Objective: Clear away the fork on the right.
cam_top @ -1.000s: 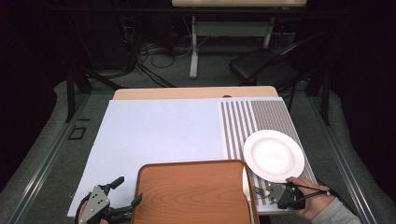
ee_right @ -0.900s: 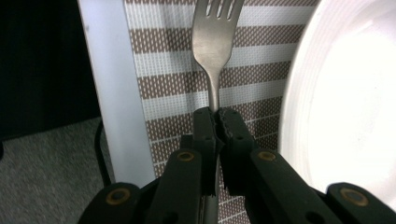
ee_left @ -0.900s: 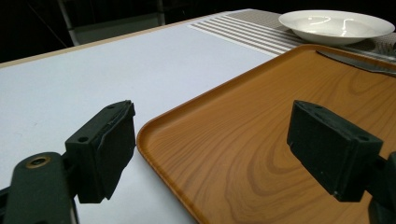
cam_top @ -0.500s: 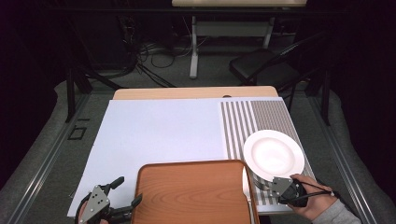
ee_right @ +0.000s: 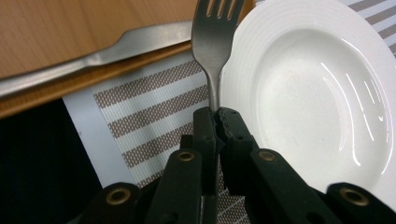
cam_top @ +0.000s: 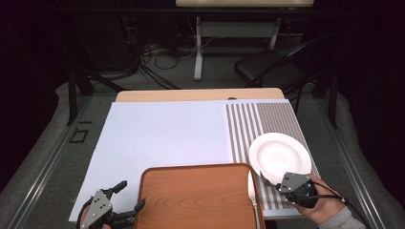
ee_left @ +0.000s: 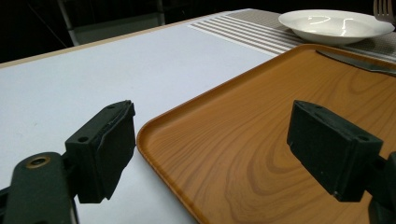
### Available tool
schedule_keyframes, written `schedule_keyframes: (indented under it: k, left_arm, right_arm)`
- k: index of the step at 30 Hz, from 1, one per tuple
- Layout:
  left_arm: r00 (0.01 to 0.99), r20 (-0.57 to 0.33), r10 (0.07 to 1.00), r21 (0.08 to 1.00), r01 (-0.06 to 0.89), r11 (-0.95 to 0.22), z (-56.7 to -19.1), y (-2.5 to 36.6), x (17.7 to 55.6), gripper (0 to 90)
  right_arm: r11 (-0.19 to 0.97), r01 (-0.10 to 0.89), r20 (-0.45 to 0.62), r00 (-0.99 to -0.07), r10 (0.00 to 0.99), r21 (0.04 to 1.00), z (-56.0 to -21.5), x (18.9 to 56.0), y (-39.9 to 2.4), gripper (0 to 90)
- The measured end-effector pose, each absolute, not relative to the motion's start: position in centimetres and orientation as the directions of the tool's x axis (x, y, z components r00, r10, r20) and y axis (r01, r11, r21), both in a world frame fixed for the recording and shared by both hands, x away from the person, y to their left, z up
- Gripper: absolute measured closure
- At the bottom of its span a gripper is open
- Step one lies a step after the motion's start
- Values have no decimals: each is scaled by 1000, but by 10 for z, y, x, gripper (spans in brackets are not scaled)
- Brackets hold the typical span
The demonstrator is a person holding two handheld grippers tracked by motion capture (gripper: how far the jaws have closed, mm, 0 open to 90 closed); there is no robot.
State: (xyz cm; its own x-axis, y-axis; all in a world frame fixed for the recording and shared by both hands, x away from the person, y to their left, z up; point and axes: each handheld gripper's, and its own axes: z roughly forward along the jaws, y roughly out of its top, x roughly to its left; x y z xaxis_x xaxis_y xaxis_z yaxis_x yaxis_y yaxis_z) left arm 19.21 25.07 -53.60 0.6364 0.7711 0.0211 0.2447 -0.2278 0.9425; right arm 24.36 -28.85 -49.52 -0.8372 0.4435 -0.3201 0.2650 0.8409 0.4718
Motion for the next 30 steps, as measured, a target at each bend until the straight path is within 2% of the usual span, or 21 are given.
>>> schedule_keyframes:
  k: [14,20,30]
  left_arm:
    - [638,21,770,943,243,-228,-536,251,192,156]
    - [637,20,771,944,242,-224,-536,251,192,156]
    - [636,20,771,944,241,-224,-536,251,192,156]
  right_arm:
    - [667,348,-221,-758,613,659,-484,246,-298,863]
    - [558,379,-142,-721,678,738,-480,247,-303,863]
    - [506,369,-106,-718,688,779,-478,244,-297,863]
